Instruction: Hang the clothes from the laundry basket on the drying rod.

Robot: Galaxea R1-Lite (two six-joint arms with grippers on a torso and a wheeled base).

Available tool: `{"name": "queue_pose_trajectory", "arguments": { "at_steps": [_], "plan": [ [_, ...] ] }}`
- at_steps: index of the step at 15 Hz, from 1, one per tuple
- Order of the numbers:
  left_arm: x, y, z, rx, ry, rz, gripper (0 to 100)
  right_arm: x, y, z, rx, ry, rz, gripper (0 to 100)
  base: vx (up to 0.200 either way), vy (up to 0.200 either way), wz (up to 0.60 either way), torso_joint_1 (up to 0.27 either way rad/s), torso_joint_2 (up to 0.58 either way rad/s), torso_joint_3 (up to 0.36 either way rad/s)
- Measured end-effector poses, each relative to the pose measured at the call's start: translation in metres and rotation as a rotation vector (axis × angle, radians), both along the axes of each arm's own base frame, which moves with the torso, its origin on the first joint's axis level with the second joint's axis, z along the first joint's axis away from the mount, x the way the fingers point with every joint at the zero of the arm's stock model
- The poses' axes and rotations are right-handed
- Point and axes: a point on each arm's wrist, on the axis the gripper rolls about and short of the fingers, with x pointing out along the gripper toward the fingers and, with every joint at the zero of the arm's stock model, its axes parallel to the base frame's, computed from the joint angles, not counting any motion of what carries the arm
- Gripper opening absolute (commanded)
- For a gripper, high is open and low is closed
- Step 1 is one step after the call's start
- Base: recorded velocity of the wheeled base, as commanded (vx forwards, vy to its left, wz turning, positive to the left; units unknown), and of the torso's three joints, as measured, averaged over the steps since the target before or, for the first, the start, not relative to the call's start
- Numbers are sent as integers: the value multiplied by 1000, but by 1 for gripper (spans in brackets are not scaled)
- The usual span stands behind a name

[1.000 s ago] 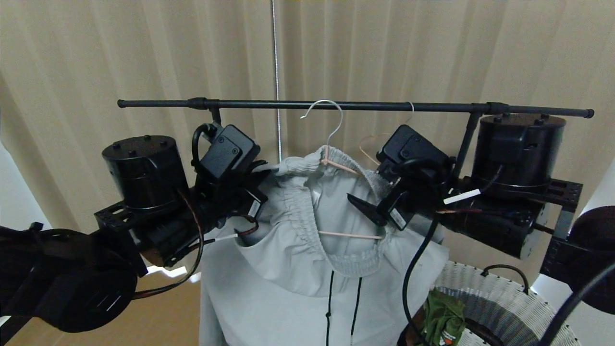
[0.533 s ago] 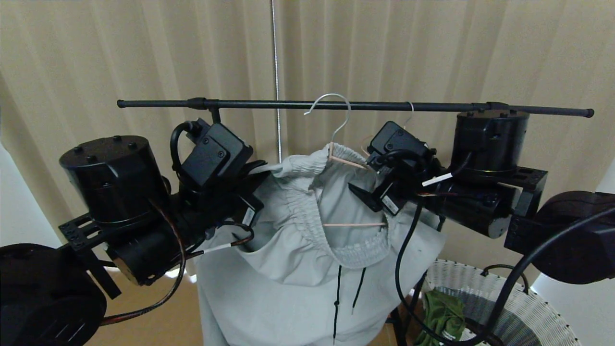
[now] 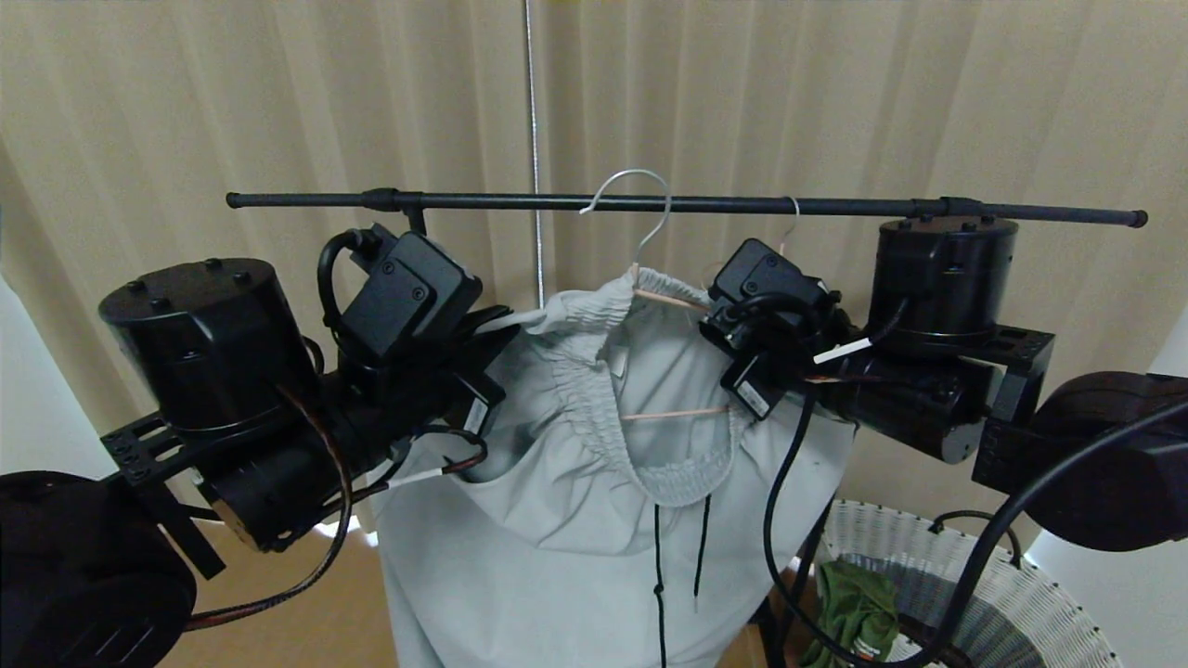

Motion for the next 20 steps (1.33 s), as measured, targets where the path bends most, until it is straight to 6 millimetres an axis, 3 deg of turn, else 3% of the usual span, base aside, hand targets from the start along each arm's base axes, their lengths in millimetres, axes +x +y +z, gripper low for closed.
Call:
{"name": "queue_pose_trajectory", "arguments": {
  "at_steps": [4, 5, 12, 20],
  "plan": [
    [-2, 2, -6, 7, 24, -2, 0, 0, 0, 0, -1, 0, 1, 0, 0, 0, 0, 0, 0, 0],
    [-3, 3, -7, 9, 27, 0, 100, 0, 0, 0, 1, -1, 1, 0, 0, 0, 0, 0, 0, 0],
    [-6, 10, -8, -9, 45, 15, 100, -3, -3, 5, 9, -13, -13, 0, 0, 0, 0, 0, 0, 0],
    [-31, 27, -10, -34, 71, 15, 100, 0, -18, 12, 13, -37, -107, 0, 0, 0, 0, 0, 0, 0]
  ]
}}
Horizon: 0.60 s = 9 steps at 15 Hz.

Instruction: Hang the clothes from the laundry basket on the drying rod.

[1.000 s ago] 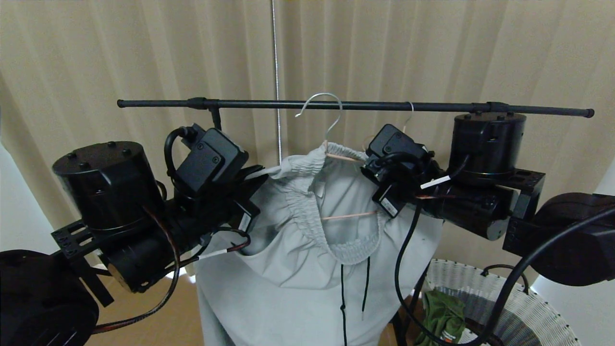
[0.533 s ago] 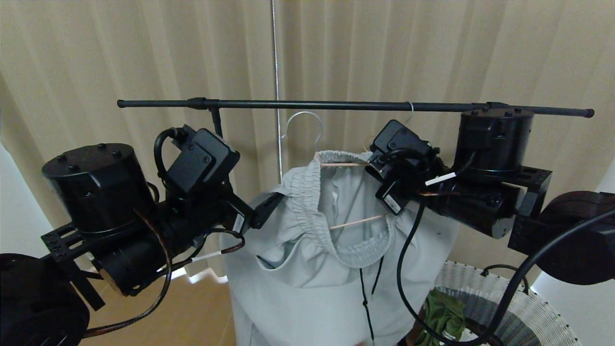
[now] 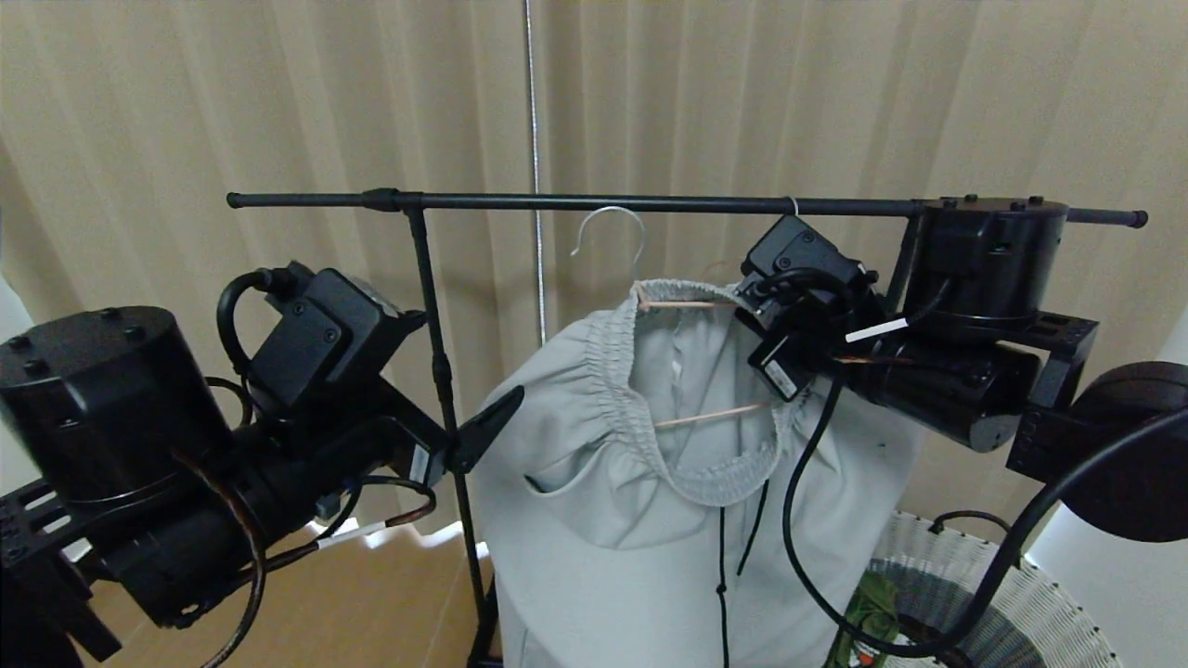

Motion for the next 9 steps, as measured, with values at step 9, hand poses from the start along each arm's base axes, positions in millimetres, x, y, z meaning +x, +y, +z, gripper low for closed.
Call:
{"name": "queue_pose_trajectory", "arguments": {
  "at_steps": [9],
  "plan": [
    [-27, 25, -20, 29, 59, 27, 100, -3, -34, 19, 74, -36, -98, 0, 0, 0, 0, 0, 0, 0]
  ]
}}
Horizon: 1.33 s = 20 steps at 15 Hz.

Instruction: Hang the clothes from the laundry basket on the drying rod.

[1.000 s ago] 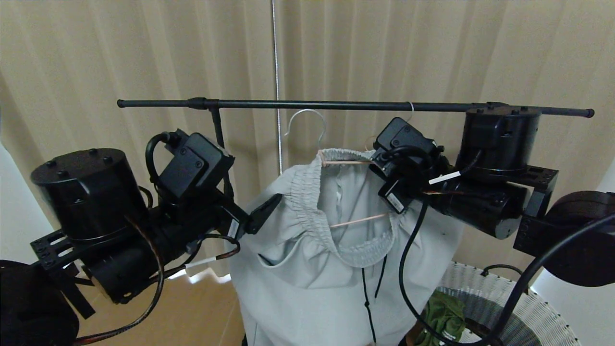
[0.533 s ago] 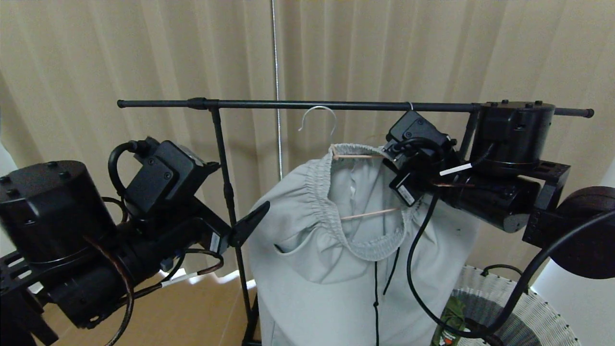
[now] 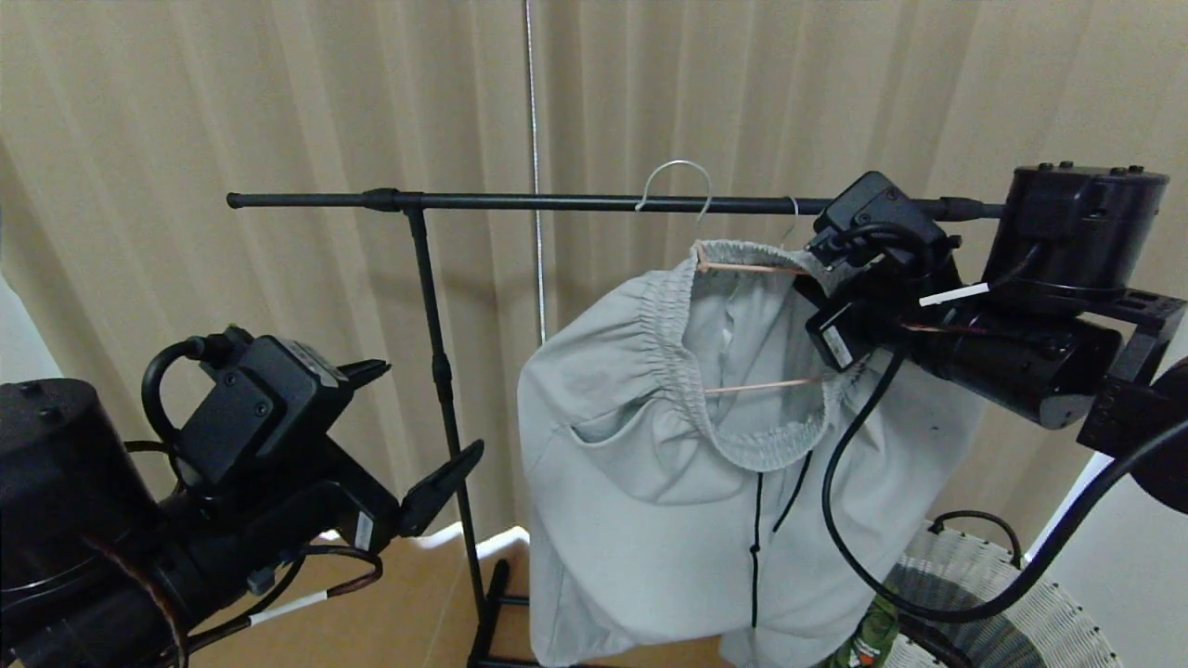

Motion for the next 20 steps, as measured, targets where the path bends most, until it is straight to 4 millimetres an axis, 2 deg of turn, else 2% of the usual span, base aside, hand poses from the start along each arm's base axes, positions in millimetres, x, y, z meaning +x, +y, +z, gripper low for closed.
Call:
{"name": "queue_pose_trajectory", "arguments": {
  "at_steps": [6, 12, 13, 18, 20],
  "plan": [
    [13, 11, -19, 17, 85, -59, 100, -20, -2, 20, 231, 0, 41, 0, 0, 0, 0, 0, 0, 0],
    [27, 14, -24, 30, 108, -23, 100, -42, 12, 33, 285, -14, 162, 0, 0, 0, 0, 0, 0, 0],
    [28, 16, -25, 32, 110, -12, 0, -44, 12, 34, 287, -18, 167, 0, 0, 0, 0, 0, 0, 0],
    [28, 21, -28, 37, 115, 9, 0, -45, 12, 34, 286, -18, 165, 0, 0, 0, 0, 0, 0, 0],
    [31, 31, -29, 46, 110, 52, 0, -44, 12, 35, 285, -20, 157, 0, 0, 0, 0, 0, 0, 0]
  ]
}}
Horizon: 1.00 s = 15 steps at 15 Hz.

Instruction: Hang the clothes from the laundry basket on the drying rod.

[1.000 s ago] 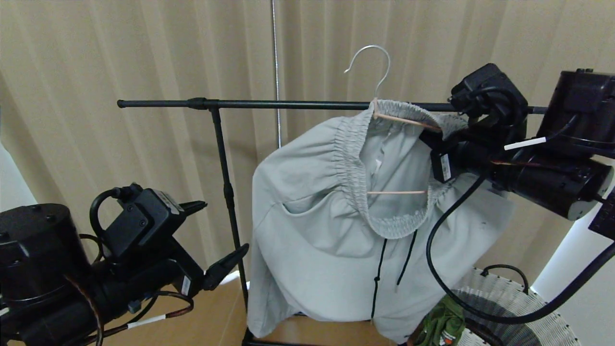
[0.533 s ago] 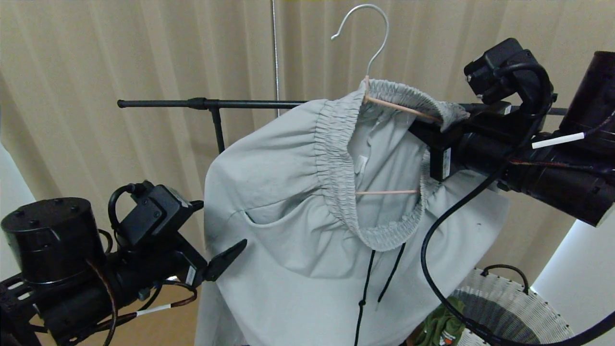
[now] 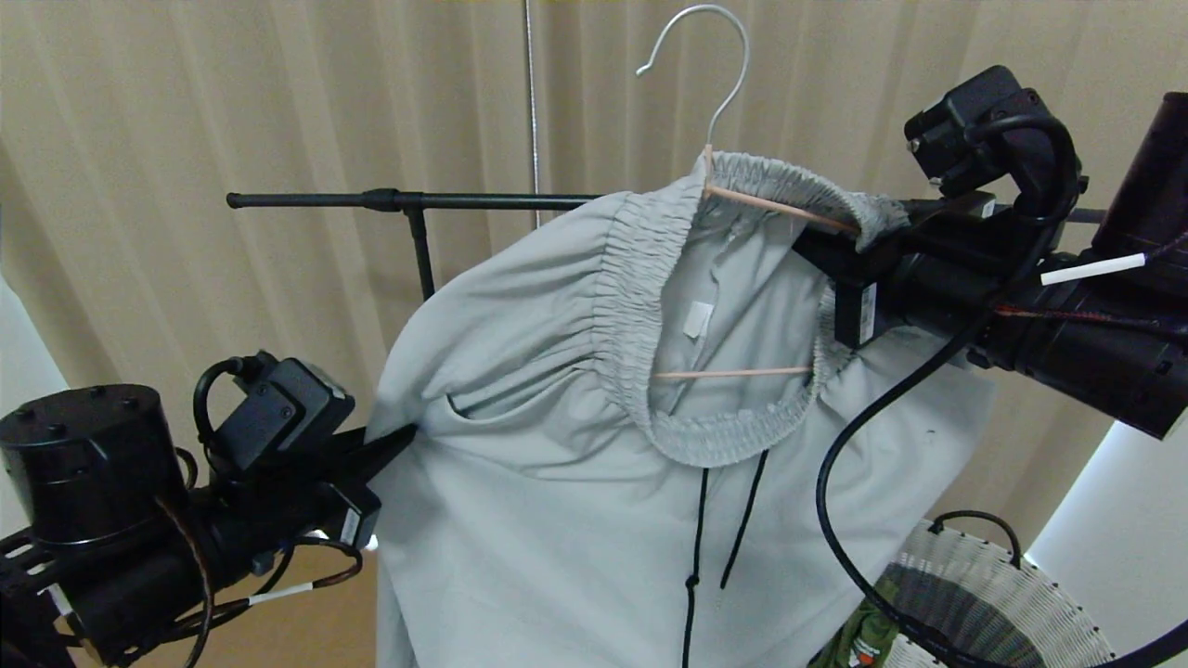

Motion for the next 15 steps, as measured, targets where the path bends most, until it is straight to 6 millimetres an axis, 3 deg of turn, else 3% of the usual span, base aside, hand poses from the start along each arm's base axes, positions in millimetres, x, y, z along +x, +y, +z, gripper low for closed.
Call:
{"name": "queue_pose_trajectory", "arguments": {
  "at_steps": [6, 10, 11, 15],
  "plan": [
    [9, 43, 0, 75, -50, 183, 0, 3, -5, -4, -12, 13, -24, 0, 0, 0, 0, 0, 0, 0],
    [9, 51, 1, 55, -50, 222, 0, 4, -4, -7, -18, 22, -25, 0, 0, 0, 0, 0, 0, 0],
    [8, 50, 0, 47, -47, 217, 100, 5, -4, -8, -18, 23, -26, 0, 0, 0, 0, 0, 0, 0],
    [-5, 43, 6, 9, -63, 149, 100, 9, -2, -11, -29, 36, -35, 0, 0, 0, 0, 0, 0, 0]
  ]
}}
